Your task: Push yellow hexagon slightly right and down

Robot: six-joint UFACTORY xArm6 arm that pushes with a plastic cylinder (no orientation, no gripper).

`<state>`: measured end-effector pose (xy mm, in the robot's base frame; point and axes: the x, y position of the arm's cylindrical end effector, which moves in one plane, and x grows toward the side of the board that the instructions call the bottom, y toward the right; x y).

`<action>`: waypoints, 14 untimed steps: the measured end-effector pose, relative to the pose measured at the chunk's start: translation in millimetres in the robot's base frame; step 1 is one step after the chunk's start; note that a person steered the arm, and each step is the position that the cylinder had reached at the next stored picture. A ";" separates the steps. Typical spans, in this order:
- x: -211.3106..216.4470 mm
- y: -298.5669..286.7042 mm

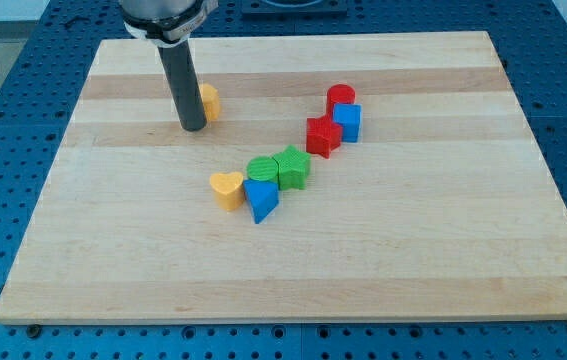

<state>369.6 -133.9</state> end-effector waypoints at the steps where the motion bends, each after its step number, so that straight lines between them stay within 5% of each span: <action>1: 1.0 -19.7; 3: -0.4 -80.2; 8: -23.3 0.0; 14: -67.4 0.5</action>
<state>302.2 -133.4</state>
